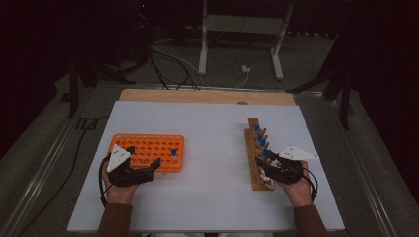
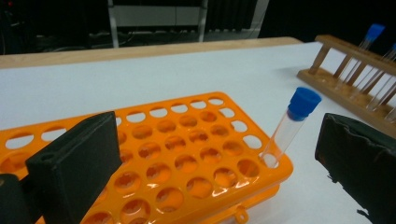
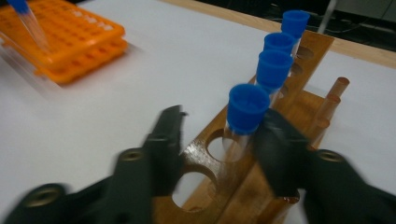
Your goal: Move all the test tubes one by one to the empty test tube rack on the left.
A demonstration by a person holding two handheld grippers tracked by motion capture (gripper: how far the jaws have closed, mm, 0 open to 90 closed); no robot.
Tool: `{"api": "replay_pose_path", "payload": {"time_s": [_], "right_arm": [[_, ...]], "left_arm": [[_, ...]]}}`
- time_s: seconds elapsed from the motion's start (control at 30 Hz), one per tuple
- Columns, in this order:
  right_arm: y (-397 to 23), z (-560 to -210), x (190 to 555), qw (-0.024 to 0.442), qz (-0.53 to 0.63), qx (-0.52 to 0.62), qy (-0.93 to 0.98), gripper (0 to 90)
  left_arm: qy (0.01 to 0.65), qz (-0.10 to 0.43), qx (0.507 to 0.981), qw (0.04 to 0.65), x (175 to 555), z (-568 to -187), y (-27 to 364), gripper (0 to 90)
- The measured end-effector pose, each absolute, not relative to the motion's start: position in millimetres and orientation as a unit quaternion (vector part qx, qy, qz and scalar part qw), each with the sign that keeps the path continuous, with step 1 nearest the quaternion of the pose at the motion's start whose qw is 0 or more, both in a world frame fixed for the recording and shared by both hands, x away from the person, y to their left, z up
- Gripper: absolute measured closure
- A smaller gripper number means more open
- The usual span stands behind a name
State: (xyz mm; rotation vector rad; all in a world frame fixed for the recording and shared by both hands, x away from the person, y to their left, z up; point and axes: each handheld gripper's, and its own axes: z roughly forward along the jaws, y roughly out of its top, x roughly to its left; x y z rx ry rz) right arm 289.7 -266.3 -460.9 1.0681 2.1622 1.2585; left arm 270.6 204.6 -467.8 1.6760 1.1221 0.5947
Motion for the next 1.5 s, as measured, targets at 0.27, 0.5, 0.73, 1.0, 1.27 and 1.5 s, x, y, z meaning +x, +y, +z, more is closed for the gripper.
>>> {"api": "replay_pose_path", "payload": {"time_s": [0.27,0.5,0.73,1.0,1.27,1.5], "right_arm": [[-263,-464,290,0.240,0.440,0.386,0.774,75.8],[-260,-465,293,0.240,0.446,0.391,0.768,76.9],[-259,-464,293,0.239,0.441,0.394,0.770,77.1],[-259,-460,294,0.230,0.442,0.396,0.772,77.2],[-260,-449,292,0.231,0.451,0.396,0.766,77.2],[-262,-433,292,0.229,0.459,0.395,0.762,77.3]], "left_arm": [[0.462,0.244,0.698,0.490,273,-470,201,1.0],[0.461,0.242,0.701,0.487,273,-471,198,1.0],[0.460,0.236,0.699,0.494,274,-471,198,1.1],[0.455,0.218,0.704,0.501,276,-470,198,0.9],[0.447,0.209,0.706,0.508,278,-470,197,0.9],[0.441,0.210,0.706,0.513,277,-467,196,0.9]]}}
